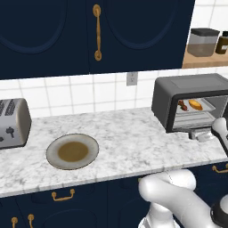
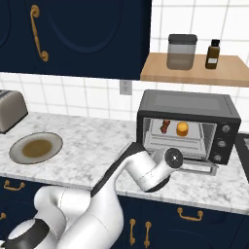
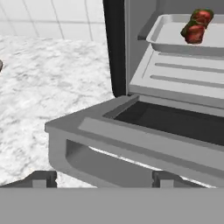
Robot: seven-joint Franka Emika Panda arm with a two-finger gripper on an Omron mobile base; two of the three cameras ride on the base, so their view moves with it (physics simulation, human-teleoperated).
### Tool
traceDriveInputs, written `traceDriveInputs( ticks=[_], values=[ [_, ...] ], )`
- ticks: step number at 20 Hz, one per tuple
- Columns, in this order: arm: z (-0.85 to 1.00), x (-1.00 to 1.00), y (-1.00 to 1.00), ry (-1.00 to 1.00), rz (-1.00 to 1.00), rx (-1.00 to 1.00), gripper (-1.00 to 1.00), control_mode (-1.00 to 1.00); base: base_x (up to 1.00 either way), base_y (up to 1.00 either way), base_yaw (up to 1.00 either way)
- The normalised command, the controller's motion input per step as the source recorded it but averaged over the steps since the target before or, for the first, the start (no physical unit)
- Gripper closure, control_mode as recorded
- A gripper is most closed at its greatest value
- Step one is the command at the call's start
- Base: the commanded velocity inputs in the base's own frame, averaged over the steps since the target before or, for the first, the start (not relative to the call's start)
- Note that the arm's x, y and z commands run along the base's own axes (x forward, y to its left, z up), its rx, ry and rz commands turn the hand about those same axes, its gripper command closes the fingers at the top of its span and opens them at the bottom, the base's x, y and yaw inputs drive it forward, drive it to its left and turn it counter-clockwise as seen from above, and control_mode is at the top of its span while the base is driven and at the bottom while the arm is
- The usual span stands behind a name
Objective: Pick up the kebab skewer and baguette bread, and place them inside the toaster oven. Close the toaster oven door and start by setting the timer.
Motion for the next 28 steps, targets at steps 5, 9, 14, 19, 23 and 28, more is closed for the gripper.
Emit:
traceDriveInputs(
  ticks=[5,9,14,19,23,28],
  values=[
    [0.24,0.74,0.17,-0.25,0.00,-0.15,-1.00,-1.00,0.00,0.00,0.00],
    [0.36,0.84,0.13,-0.18,0.00,-0.13,-1.00,-1.00,0.00,0.00,0.00],
    [0.28,0.78,0.11,-0.09,0.00,-0.11,-1.00,-1.00,0.00,0.00,0.00],
    [-0.09,0.49,0.33,-0.06,0.00,-0.13,-1.00,-1.00,0.00,0.00,0.00],
    [-0.34,0.38,0.34,-0.05,0.00,-0.13,-1.00,-1.00,0.00,0.00,0.00],
    [-0.45,0.50,0.33,0.00,0.00,-0.13,-1.00,-1.00,0.00,0.00,0.00]
  ],
)
